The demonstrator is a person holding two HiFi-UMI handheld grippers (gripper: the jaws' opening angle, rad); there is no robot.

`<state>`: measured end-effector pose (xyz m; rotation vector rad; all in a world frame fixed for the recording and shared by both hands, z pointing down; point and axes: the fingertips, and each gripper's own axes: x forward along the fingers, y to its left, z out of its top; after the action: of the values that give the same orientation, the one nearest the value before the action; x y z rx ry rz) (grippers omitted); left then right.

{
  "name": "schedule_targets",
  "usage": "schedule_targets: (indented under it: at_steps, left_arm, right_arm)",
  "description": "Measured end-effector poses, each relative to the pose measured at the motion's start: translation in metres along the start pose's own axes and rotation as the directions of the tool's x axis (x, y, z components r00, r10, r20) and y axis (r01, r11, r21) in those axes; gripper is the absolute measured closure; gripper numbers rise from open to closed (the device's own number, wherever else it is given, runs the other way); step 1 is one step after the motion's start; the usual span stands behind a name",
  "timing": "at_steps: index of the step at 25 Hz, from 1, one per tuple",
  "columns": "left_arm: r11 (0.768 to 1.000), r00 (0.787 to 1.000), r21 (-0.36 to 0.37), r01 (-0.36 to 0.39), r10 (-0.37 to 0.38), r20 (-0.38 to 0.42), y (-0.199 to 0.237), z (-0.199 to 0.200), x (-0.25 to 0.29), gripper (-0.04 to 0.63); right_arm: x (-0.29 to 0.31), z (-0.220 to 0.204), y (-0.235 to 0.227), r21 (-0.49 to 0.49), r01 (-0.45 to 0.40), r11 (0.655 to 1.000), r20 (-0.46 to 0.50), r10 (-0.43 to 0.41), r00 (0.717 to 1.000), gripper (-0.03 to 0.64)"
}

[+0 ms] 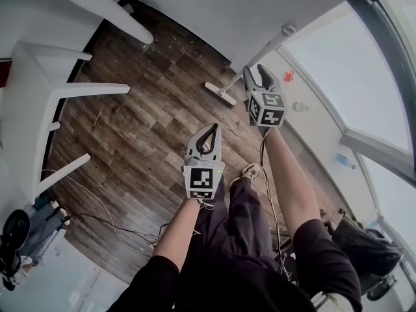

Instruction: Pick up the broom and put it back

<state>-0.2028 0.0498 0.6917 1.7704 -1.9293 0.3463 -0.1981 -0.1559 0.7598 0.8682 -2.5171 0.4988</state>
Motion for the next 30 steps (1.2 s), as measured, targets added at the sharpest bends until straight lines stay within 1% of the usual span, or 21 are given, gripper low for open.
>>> schedule_targets:
  at_steps: [5, 9, 11, 12, 13, 14, 15, 20, 23, 25, 27, 30]
  left_arm:
    - [1.000, 1.000, 0.014, 0.003, -0.003, -0.002, -0.008, 0.002, -0.004, 0.594]
    - [1.000, 1.000, 0.017, 0.002, -0.002, 0.006, -0.016, 0.007, -0.009, 0.594]
    - [1.000, 1.000, 0.000, -0.011, 0.011, 0.016, -0.019, 0.012, -0.015, 0.594]
    - [1.000, 1.000, -0.013, -0.019, 0.020, 0.022, -0.020, 0.016, -0.018, 0.594]
    - [0.999, 0.999, -0.024, -0.028, 0.029, 0.030, -0.022, 0.020, -0.021, 0.594]
    - [0.999, 0.999, -0.033, -0.035, 0.037, 0.038, -0.025, 0.024, -0.025, 0.594]
    - [0.998, 0.998, -0.039, -0.041, 0.043, 0.046, -0.028, 0.028, -0.029, 0.594]
    - [0.997, 0.993, -0.041, -0.059, 0.063, 0.099, -0.045, 0.056, -0.054, 0.594]
    - [0.996, 0.986, -0.049, -0.078, 0.085, 0.146, -0.057, 0.076, -0.070, 0.594]
    - [0.994, 0.980, -0.070, -0.086, 0.097, 0.171, -0.068, 0.086, -0.081, 0.594]
    - [0.993, 0.976, -0.079, -0.082, 0.096, 0.194, -0.084, 0.097, -0.091, 0.594]
    - [0.996, 0.970, -0.052, -0.067, 0.078, 0.232, -0.109, 0.118, -0.097, 0.594]
  right_arm:
    - [-0.030, -0.019, 0.008, 0.025, 0.009, 1.000, -0.024, -0.009, 1.000, 0.453]
    - [-0.064, -0.028, 0.016, -0.001, 0.014, 1.000, -0.036, -0.014, 0.999, 0.453]
    - [-0.085, -0.024, 0.024, -0.011, 0.009, 1.000, -0.021, -0.010, 1.000, 0.457]
    - [-0.097, -0.020, 0.028, -0.015, 0.007, 1.000, -0.006, -0.007, 1.000, 0.482]
    - [-0.109, -0.015, 0.032, -0.022, 0.005, 1.000, 0.012, -0.005, 1.000, 0.536]
    - [-0.122, -0.009, 0.036, -0.031, 0.003, 1.000, 0.032, -0.002, 0.999, 0.572]
    - [-0.135, -0.002, 0.041, -0.041, -0.001, 0.999, 0.052, 0.003, 0.999, 0.587]
    - [-0.200, 0.038, 0.058, -0.098, -0.031, 0.995, 0.136, 0.044, 0.990, 0.595]
    - [-0.237, 0.060, 0.065, -0.163, -0.022, 0.986, 0.179, 0.051, 0.982, 0.595]
    - [-0.262, 0.070, 0.068, -0.181, -0.010, 0.984, 0.199, 0.046, 0.979, 0.595]
    - [-0.285, 0.082, 0.069, -0.181, -0.006, 0.983, 0.215, 0.045, 0.976, 0.595]
    - [-0.312, 0.103, 0.066, -0.223, 0.000, 0.975, 0.254, 0.058, 0.965, 0.595]
